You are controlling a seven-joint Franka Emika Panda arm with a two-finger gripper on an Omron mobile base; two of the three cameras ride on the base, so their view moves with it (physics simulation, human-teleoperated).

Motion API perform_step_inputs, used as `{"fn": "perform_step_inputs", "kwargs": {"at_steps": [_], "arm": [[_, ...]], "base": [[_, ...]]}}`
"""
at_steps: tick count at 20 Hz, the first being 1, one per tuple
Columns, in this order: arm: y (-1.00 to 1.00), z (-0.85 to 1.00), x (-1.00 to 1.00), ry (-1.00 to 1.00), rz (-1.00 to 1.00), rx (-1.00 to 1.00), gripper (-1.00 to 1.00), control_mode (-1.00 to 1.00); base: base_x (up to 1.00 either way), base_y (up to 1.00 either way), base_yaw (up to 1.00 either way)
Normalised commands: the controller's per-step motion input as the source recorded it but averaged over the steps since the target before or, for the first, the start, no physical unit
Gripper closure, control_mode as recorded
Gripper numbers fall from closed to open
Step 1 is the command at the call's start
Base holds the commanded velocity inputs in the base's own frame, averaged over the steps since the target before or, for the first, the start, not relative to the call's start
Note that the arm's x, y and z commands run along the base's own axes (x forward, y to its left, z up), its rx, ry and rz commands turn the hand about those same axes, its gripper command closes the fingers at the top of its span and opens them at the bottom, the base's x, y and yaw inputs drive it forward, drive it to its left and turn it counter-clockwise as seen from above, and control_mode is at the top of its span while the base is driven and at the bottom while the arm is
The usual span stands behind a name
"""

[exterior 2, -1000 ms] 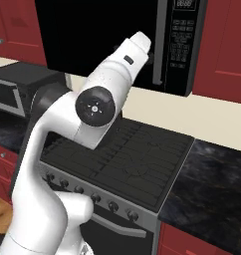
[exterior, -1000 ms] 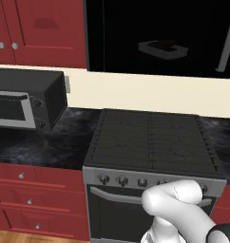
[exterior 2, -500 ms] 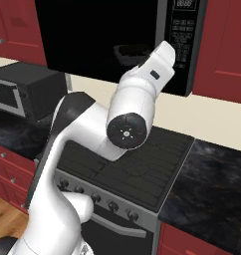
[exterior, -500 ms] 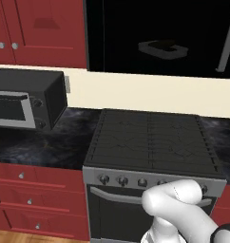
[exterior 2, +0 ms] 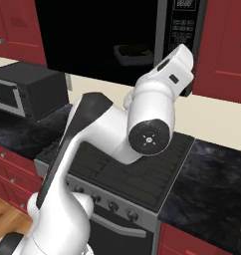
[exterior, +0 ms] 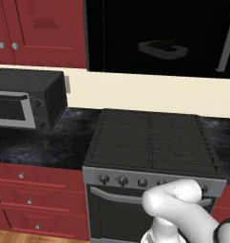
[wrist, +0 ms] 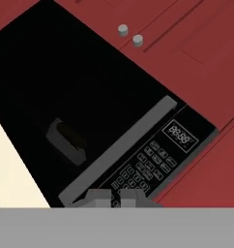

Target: Place the tupperware containing the chicken drumstick and corn meal in the microwave. Close the microwave door and press the start button to reheat the meal.

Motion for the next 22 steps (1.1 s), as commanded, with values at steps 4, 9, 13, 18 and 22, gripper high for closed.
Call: {"fn": "perform_step_inputs", "kwargs": {"at_steps": [4,9,13,18,22], "arm": [[-0.09,-0.08,0.05,0.00,0.06,0.01,1.00,-1.00],[0.00,-0.22,0.14,0.00,0.04,0.00,1.00,-1.00],[0.00,-0.18,0.33,0.00,0.00,0.00,1.00,-1.00],[0.00,-0.15,0.33,0.01,0.00,0.00,1.00,-1.00],[0.00,-0.01,0.26,0.07,0.00,0.00,1.00,-1.00]], "base": [[0.00,0.00,0.00],[0.00,0.00,0.00],[0.00,0.00,0.00],[0.00,0.00,0.00],[0.00,0.00,0.00]]}}
